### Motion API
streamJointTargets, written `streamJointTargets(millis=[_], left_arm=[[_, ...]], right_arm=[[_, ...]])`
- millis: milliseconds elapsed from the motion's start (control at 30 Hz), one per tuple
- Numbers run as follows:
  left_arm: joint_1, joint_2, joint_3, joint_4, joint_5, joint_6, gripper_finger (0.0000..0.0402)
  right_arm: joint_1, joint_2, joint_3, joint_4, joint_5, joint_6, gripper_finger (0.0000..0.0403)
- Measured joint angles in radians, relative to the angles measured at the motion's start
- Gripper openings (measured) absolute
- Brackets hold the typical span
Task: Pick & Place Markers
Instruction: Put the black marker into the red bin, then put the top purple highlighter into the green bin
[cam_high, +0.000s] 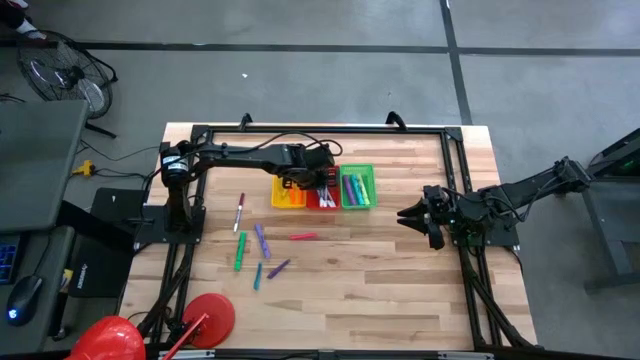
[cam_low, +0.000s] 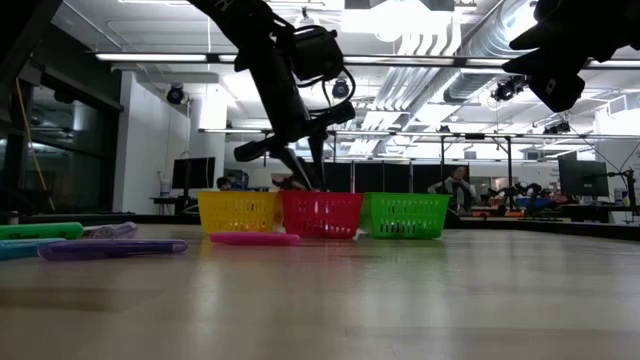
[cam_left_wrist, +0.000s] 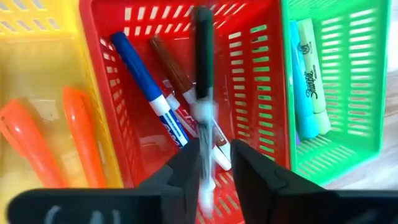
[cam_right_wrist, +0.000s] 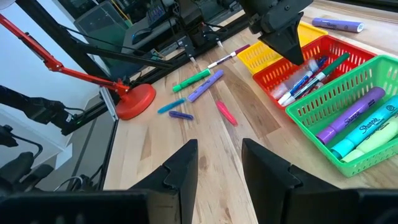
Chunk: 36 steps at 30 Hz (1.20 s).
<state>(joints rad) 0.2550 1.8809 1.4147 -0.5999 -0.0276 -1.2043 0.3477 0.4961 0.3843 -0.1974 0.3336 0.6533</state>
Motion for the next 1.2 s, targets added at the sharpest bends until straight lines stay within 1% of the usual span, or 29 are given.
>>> streamJointTargets(millis=[167, 467, 800, 933, 1033, 1200], left_arm=[[0.000, 0.000, 0.000, 0.003, 0.000, 0.022, 0.0108], [0.000, 0.000, 0.001, 0.023, -0.014, 0.061, 0.0110], [0.000, 0.000, 0.084, -0.042, -0.018, 0.185, 0.0110], [0.000, 0.000, 0.098, -0.084, -0.053, 0.214, 0.0111], [0.013, -0.028, 0.099, -0.127, -0.058, 0.253, 0.0111], [0.052, -0.052, 0.098, -0.150, -0.057, 0.331, 0.0111]], right_arm=[[0.000, 0.000, 0.000, 0.000, 0.000, 0.000, 0.0113], [0.000, 0.000, 0.000, 0.000, 0.000, 0.000, 0.0113], [0.000, 0.000, 0.000, 0.000, -0.002, 0.000, 0.0113], [0.000, 0.000, 0.000, 0.000, -0.003, 0.001, 0.0113], [0.000, 0.000, 0.000, 0.000, -0.004, 0.005, 0.0113], [0.000, 0.000, 0.000, 0.000, -0.011, 0.019, 0.0113]])
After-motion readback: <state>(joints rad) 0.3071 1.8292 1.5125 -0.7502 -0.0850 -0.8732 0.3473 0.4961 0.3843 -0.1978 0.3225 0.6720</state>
